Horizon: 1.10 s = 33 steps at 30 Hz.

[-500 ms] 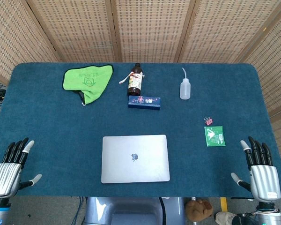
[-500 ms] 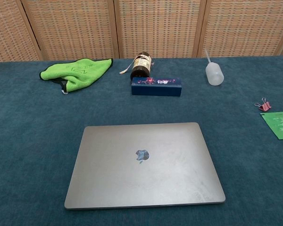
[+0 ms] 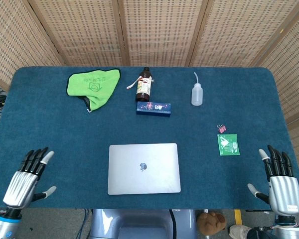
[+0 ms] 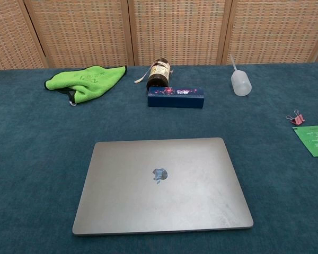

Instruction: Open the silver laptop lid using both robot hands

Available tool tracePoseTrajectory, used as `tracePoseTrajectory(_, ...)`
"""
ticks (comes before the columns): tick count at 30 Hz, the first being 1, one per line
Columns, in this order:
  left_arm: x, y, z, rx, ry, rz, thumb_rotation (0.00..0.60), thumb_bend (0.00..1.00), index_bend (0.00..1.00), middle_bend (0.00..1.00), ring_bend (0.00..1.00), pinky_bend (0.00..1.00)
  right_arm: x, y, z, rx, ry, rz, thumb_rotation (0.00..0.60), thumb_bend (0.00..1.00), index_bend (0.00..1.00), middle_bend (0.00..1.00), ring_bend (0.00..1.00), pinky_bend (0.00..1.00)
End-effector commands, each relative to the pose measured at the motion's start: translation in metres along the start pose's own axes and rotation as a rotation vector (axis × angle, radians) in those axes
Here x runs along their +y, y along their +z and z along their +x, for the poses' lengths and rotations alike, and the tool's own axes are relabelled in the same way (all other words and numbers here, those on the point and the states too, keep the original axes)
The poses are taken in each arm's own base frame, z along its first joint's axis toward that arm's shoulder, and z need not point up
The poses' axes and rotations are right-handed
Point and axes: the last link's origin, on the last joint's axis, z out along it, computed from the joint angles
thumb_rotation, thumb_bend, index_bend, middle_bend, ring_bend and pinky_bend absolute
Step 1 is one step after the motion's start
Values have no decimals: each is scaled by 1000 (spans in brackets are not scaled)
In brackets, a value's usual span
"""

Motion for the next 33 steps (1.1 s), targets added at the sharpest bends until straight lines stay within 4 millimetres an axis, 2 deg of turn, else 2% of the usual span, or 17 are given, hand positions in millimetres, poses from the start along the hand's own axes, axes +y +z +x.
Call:
tracePoseTrajectory(1, 31, 25, -18, -86, 29, -276, 600, 0, 0, 0, 0, 0, 0, 0, 0, -5, 2, 3, 600, 2, 56, 0, 0, 0)
tracePoseTrajectory(7, 80, 54, -53, -142, 42, -513, 600, 0, 0, 0, 0, 0, 0, -1, 0, -5, 10, 6, 600, 2, 56, 0, 0, 0)
tracePoseTrajectory(15, 141, 86, -85, -169, 126, -674, 600, 0, 0, 0, 0, 0, 1, 0, 0, -11, 23, 5, 600, 18, 56, 0, 0, 0)
tracePoseTrajectory(18, 159, 96, -93, -164, 168, -710, 600, 0, 0, 0, 0, 0, 1, 0, 0, -13, 27, 7, 600, 23, 56, 0, 0, 0)
tracePoseTrajectory(30, 204, 139, -128, -172, 204, -733, 600, 0, 0, 0, 0, 0, 0, 1, -1, -24, 35, 12, 600, 22, 56, 0, 0, 0)
tracePoseTrajectory(33, 209, 142, -133, -172, 204, -735, 600, 0, 0, 0, 0, 0, 2, 2, -1, -27, 38, 5, 600, 24, 56, 0, 0, 0)
